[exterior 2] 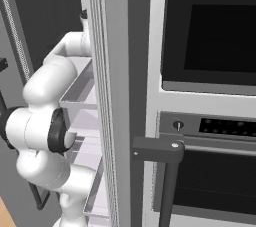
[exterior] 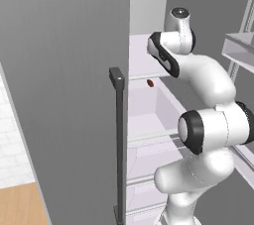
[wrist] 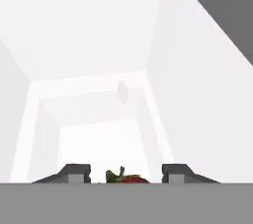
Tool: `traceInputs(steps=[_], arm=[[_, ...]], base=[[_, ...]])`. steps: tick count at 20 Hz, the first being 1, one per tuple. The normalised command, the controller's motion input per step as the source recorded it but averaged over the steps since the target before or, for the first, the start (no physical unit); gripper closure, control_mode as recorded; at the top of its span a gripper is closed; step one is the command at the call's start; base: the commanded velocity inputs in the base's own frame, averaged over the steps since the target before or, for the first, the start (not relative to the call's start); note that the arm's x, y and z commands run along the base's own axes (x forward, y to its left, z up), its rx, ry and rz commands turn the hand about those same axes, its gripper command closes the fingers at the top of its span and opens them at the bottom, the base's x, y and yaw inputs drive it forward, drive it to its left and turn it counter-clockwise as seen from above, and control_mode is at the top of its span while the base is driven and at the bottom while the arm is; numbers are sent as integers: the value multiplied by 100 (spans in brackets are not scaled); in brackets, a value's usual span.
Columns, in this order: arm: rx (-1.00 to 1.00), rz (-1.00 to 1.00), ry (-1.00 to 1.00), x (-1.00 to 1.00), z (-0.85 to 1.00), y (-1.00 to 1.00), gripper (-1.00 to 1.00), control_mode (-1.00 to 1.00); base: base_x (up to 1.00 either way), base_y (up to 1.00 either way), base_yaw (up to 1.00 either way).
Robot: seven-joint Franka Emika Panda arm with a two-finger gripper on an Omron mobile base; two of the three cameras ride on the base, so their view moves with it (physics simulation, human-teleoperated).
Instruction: Take the strawberry from the fridge and place it on top of the pancake, located on the dining counter.
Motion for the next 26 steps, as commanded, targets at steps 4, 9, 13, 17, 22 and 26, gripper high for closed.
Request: traceInputs(steps=[4,9,13,17,22,26], arm=[[0,-7,1,-48,-25,0,100,-100],[0,-6,-3,-56,-18,0,100,-100],[8,-1,-29,-90,-3,8,100,-100],[12,0,-19,-98,0,26,100,-100],[0,0,0,-88,0,30,100,-100],[0,0,6,-100,0,9,100,-100]], base=[[0,0,0],[0,0,0],[0,0,0],[0,0,0],[0,0,0],[0,0,0]])
